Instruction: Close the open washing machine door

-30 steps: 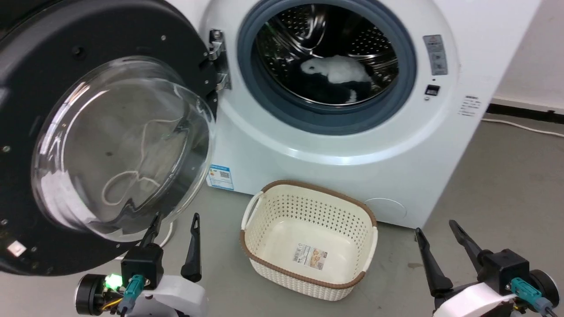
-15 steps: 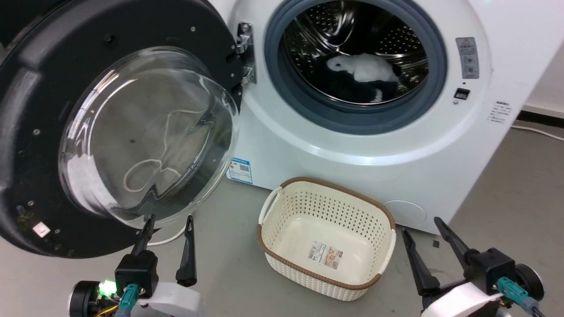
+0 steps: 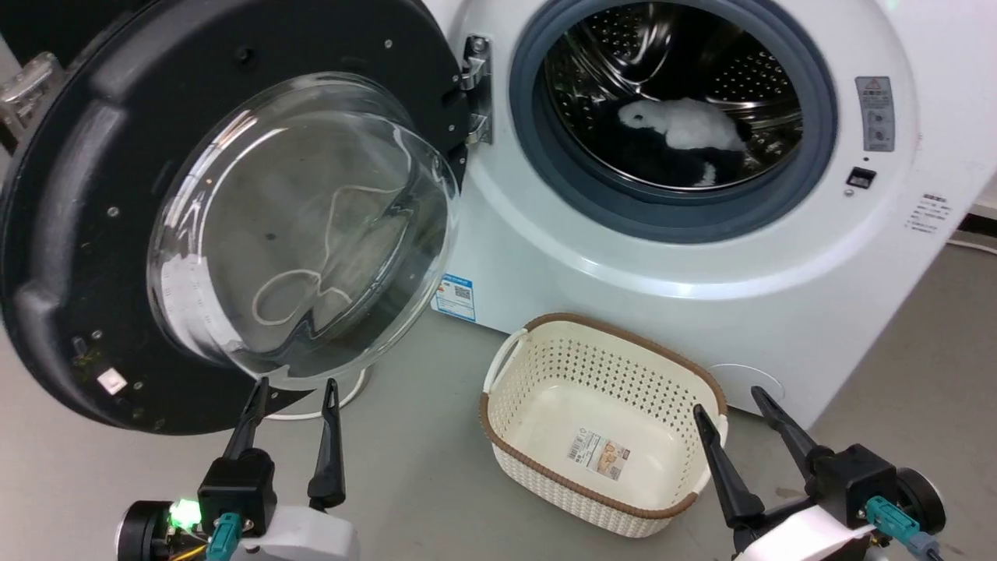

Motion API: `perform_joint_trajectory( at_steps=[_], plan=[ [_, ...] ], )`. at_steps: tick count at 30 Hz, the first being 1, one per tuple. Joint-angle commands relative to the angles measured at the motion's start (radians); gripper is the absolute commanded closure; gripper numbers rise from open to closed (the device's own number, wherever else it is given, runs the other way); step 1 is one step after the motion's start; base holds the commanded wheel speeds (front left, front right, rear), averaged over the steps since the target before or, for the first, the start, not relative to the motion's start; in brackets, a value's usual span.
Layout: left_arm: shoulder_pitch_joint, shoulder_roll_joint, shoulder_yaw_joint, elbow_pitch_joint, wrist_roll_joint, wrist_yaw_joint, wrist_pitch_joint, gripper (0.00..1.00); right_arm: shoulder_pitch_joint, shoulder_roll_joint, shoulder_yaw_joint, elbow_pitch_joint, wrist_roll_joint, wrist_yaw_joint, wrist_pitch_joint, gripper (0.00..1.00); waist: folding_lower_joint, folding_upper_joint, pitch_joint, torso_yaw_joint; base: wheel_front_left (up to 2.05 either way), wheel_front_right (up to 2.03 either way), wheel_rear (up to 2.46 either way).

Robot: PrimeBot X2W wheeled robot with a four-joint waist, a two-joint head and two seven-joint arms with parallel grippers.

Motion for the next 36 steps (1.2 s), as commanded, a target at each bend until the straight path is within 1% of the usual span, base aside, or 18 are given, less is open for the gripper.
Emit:
perform_joint_trajectory(
  at_steps=[1,20,25,26,27,28,33,36],
  plan=[
    [0.015,0.005,-0.002,-0.008,-0.003,0.01,-0.011,0.0,-0.016,-0.004,0.006,0.004,0.008,0.0,-0.01,0.0,0.0,0.0,0.0,0.009,0.0,0.0,0.0],
    [0.031,0.017,-0.006,0.003,-0.017,0.018,-0.051,0.0,-0.011,-0.004,0.025,0.021,0.011,0.001,-0.05,0.0,0.0,0.0,0.001,0.089,0.0,0.0,0.0],
    [0.032,0.018,-0.005,0.006,-0.025,0.01,-0.062,0.0,-0.007,-0.002,0.023,0.026,0.013,0.001,-0.06,0.0,0.0,0.0,0.001,0.11,0.0,0.0,0.0],
    [0.032,0.018,-0.005,0.007,-0.027,0.007,-0.064,0.4,-0.006,-0.002,0.023,0.027,0.013,0.001,-0.063,0.0,0.0,0.0,0.001,0.114,0.0,0.0,0.0],
    [0.033,0.019,-0.006,0.009,-0.029,0.004,-0.066,0.93,-0.006,-0.001,0.023,0.027,0.013,0.001,-0.065,0.0,0.0,0.0,0.001,0.118,0.0,0.0,0.0],
    [0.034,0.019,-0.007,0.013,-0.031,-0.001,-0.068,1.0,-0.004,-0.001,0.022,0.027,0.013,0.001,-0.067,0.0,0.0,0.0,0.002,0.123,0.0,0.0,0.0],
    [0.028,0.008,0.008,0.002,-0.066,-0.014,-0.078,1.0,0.01,0.001,0.014,0.024,0.013,0.001,-0.077,0.0,0.0,0.0,0.005,0.146,0.0,0.0,0.0],
    [0.016,-0.002,0.035,-0.027,-0.11,-0.031,-0.085,1.0,0.025,0.002,0.005,0.02,0.012,0.001,-0.083,0.0,0.0,0.0,0.01,0.161,0.0,0.0,0.0]
  ],
)
